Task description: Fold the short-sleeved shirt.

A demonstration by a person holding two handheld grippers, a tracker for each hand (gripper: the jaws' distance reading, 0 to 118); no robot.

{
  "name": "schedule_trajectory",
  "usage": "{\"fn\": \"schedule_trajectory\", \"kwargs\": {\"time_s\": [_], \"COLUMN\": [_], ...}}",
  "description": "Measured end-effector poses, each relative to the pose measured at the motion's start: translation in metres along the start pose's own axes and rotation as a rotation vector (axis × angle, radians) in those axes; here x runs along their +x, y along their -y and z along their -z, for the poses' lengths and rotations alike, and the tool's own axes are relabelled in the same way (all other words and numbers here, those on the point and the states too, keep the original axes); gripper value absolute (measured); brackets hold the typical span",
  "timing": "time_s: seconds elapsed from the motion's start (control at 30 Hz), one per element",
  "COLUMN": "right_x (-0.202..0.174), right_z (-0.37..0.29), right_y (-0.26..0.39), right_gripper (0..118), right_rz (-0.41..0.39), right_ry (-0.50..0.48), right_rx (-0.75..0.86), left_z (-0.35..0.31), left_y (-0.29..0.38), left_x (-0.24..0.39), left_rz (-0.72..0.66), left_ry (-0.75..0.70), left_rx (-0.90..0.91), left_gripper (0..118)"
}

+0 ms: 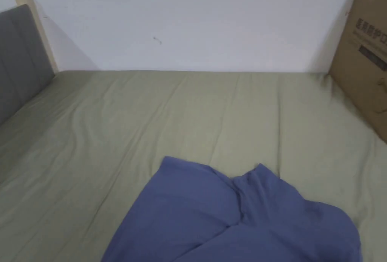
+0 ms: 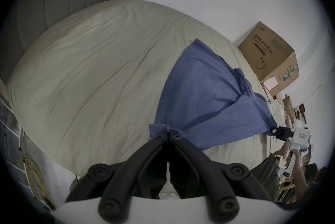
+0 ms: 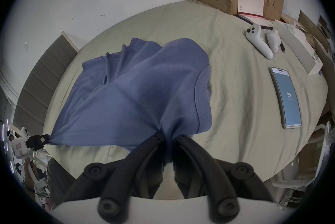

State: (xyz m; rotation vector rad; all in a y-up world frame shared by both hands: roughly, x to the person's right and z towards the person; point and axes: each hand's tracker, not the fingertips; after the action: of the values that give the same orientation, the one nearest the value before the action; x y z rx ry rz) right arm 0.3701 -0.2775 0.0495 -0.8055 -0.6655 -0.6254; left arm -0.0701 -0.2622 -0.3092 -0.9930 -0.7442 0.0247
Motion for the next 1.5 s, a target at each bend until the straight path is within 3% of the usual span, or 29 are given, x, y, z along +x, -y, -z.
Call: {"fn": "schedule_trajectory", "kwargs": {"time_s": [0.03,0.07,0.13,0.2,0.23,0.33,0.57,0.63,0.67,0.7,0.73,0.77,0.8,1.03,1.2,1.23,1.3,1.33,1.5], "right_x": [0.001,0.003,0.008,0.012,0.012,0.003,-0.062,-0.078,-0.085,-0.09,-0.095,-0.1,-0.103,-0.115,-0.11,-0.108,-0.106,-0.104,-0.094], "right_z": [0.003,0.006,0.001,-0.011,-0.021,-0.058,-0.146,-0.157,-0.162,-0.164,-0.166,-0.166,-0.168,-0.169,-0.164,-0.162,-0.159,-0.157,-0.15], "right_y": [0.0,0.0,0.006,0.005,0.006,-0.002,-0.019,-0.022,-0.023,-0.022,-0.021,-0.021,-0.02,-0.018,-0.017,-0.015,-0.014,-0.013,-0.011], "right_gripper": [57,68,68,68,69,69,68,60,49,34,19,14,4,0,0,0,0,0,0], "right_rz": [0.007,0.011,0.0,-0.019,-0.033,-0.086,-0.228,-0.28,-0.307,-0.32,-0.331,-0.341,-0.354,-0.417,-0.392,-0.38,-0.367,-0.361,-0.343], "right_ry": [0.021,0.045,0.039,0.05,0.057,0.064,-0.065,-0.072,-0.086,-0.095,-0.098,-0.093,-0.099,-0.099,-0.125,-0.129,-0.139,-0.139,-0.124], "right_rx": [-0.017,-0.038,-0.035,-0.01,0.028,0.195,0.598,0.625,0.632,0.635,0.64,0.647,0.652,0.653,0.63,0.624,0.598,0.585,0.54], "left_z": [0.002,0.005,0.003,-0.005,-0.014,-0.05,-0.142,-0.156,-0.162,-0.166,-0.168,-0.171,-0.17,-0.167,-0.121,-0.103,-0.066,-0.049,0.017], "left_y": [-0.001,-0.004,-0.004,-0.01,-0.014,-0.022,-0.028,-0.028,-0.025,-0.024,-0.024,-0.023,-0.022,-0.027,-0.031,-0.029,-0.027,-0.022,-0.002], "left_x": [0.0,-0.002,-0.006,-0.007,-0.003,0.018,0.1,0.117,0.124,0.129,0.131,0.136,0.137,0.117,0.069,0.056,0.039,0.029,-0.005], "left_rz": [-0.002,-0.008,-0.028,0.001,0.041,0.155,0.373,0.4,0.403,0.397,0.404,0.411,0.419,0.314,0.175,0.149,0.074,0.052,-0.203], "left_ry": [-0.008,-0.008,-0.014,-0.083,-0.112,-0.127,-0.059,-0.062,-0.056,-0.048,-0.039,-0.033,-0.031,0.003,0.013,0.033,-0.029,-0.029,-0.018], "left_rx": [-0.009,-0.017,-0.014,0.016,0.048,0.221,0.62,0.664,0.693,0.691,0.694,0.69,0.694,0.632,0.453,0.385,0.248,0.212,0.039], "left_gripper": [6,19,25,51,58,64,65,62,57,45,18,1,0,0,0,11,57,64,63]}}
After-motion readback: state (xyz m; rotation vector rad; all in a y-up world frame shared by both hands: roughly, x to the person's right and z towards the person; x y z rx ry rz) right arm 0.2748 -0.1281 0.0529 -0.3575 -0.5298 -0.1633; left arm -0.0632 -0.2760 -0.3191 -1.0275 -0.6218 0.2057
